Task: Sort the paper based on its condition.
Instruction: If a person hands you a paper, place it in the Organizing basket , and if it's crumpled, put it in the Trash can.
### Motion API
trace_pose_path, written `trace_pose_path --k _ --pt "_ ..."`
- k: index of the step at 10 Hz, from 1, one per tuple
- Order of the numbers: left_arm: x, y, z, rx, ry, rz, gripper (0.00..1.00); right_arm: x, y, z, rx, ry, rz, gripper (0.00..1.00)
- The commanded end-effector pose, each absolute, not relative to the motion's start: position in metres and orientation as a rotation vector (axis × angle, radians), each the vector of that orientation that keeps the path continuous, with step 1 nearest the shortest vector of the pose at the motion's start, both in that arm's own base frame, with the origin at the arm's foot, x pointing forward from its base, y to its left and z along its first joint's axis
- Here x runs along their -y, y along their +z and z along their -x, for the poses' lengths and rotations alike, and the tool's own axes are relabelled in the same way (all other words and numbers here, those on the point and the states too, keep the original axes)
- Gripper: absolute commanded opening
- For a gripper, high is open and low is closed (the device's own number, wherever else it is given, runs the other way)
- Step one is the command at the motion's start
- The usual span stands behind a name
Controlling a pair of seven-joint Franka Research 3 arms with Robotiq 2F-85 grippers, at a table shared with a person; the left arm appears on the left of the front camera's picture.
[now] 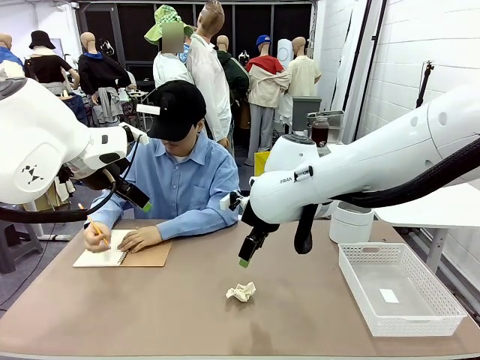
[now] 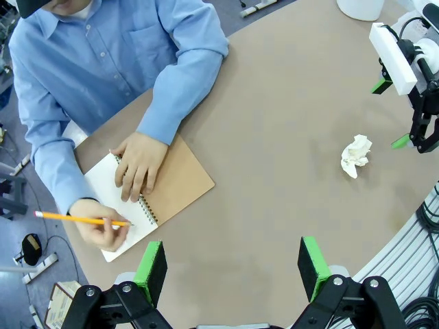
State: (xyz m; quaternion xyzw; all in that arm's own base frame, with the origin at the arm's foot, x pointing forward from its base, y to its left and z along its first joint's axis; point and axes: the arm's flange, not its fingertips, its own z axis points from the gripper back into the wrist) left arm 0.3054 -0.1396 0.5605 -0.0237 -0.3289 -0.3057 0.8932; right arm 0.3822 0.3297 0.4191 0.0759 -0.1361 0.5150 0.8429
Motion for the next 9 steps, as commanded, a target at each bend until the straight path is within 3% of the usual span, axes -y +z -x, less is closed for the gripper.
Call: trace_pose_path --k 1,9 --pt "0.139 0.56 -0.306 0.683 -0.633 0.051 1.0 -0.33 0.418 -0.383 0.285 1.087 -0.161 1.0" --pt "0.139 0.56 -0.306 0.683 -0.633 0.051 1.0 -0.365 0.355 -0.386 0.173 1.228 -0.11 1.0"
